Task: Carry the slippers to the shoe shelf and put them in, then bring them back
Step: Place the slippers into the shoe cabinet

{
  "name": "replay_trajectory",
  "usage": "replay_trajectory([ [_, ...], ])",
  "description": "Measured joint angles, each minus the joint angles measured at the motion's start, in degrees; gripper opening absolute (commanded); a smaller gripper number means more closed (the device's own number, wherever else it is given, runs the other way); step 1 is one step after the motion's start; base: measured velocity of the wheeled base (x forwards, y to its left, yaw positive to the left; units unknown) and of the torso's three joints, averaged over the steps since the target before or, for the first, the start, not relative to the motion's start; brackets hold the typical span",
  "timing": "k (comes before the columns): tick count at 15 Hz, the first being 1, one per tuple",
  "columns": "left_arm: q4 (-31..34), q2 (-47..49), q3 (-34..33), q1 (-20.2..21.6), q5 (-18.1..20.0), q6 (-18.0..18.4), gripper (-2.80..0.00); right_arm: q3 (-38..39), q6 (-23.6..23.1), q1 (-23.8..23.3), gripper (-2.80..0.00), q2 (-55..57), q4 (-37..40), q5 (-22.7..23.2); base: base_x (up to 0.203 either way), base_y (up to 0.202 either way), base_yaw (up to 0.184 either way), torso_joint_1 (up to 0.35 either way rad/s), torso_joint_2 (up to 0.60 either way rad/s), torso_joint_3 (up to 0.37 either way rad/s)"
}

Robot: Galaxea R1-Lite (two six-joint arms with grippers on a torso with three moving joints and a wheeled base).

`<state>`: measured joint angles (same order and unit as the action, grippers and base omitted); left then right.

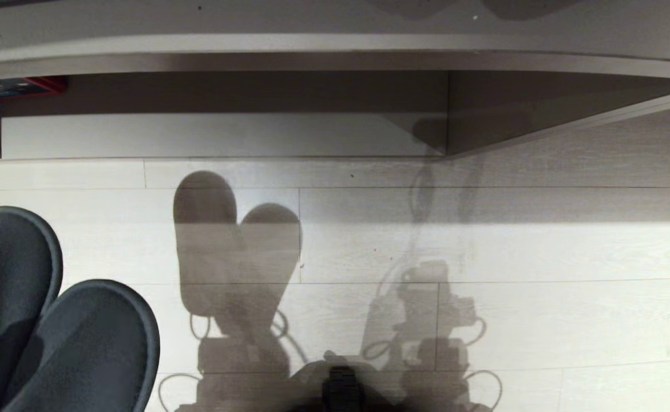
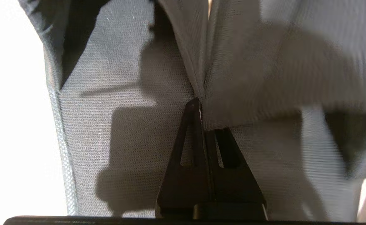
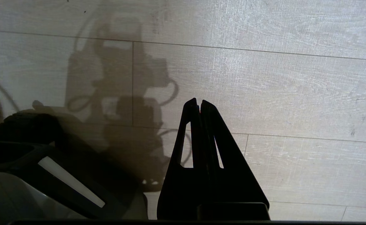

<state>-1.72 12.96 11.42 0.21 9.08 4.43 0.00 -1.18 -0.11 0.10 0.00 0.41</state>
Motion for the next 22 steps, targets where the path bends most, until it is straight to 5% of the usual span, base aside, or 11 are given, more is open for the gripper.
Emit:
replay_trajectory([
  [9,-18.2,27.1,2.4,-0.5,4.3,1.2,-2.80,0.0,0.0,0.0,-2.80,0.0,0.0,0.0,0.000,0.000,0.000,0.000,0.00,0.000],
  [15,-47.8,46.8,-0.1,-2.1,4.9,0.6,-2.80,0.0,-0.1,0.0,-2.80,0.0,0.0,0.0,0.000,0.000,0.000,0.000,0.00,0.000],
  [22,-52.0,55.1,8.5,-4.0,4.8,-1.2,-2.80,0.0,-0.1,0.0,-2.80,0.0,0.0,0.0,0.000,0.000,0.000,0.000,0.00,0.000],
])
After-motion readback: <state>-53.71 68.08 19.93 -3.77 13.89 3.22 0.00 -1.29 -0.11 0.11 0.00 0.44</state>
